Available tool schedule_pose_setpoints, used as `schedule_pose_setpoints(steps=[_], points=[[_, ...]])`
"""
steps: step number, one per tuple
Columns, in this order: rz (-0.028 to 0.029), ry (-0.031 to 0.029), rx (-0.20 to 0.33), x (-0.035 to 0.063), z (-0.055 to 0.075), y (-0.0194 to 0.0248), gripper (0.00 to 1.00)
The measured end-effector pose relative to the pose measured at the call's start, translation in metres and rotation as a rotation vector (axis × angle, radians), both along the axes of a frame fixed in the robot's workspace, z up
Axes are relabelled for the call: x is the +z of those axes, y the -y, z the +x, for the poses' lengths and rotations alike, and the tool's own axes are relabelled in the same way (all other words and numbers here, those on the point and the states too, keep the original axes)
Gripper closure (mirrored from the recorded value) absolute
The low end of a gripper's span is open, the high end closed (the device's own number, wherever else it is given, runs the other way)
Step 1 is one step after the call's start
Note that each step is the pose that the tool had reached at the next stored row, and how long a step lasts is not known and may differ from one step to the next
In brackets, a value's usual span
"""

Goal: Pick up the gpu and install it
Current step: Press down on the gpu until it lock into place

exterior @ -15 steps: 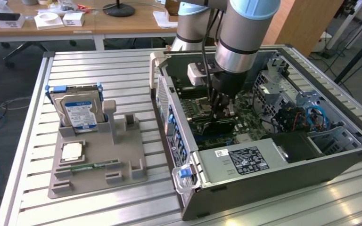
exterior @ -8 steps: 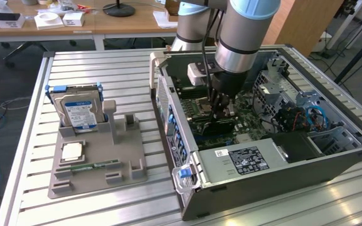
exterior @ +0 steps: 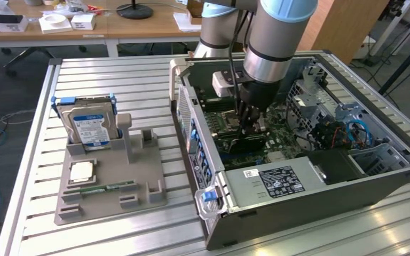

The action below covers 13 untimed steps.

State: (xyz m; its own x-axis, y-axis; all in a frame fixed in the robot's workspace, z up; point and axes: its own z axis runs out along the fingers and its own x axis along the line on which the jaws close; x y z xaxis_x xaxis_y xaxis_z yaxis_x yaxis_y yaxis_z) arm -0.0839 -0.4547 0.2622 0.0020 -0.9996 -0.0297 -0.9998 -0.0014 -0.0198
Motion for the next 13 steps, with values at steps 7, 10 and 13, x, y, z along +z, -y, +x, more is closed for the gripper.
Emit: schedule_pose_setpoints(steps=[7,10,13], points=[[0.0002,0.0,0.0,0.0001,0.0,0.0,0.9],[0.0,0.0001,0.0,0.0035,0.0,0.0,0.9],[-0.0008,0.0,0.0,0.0106,0.0,0.0,0.9]])
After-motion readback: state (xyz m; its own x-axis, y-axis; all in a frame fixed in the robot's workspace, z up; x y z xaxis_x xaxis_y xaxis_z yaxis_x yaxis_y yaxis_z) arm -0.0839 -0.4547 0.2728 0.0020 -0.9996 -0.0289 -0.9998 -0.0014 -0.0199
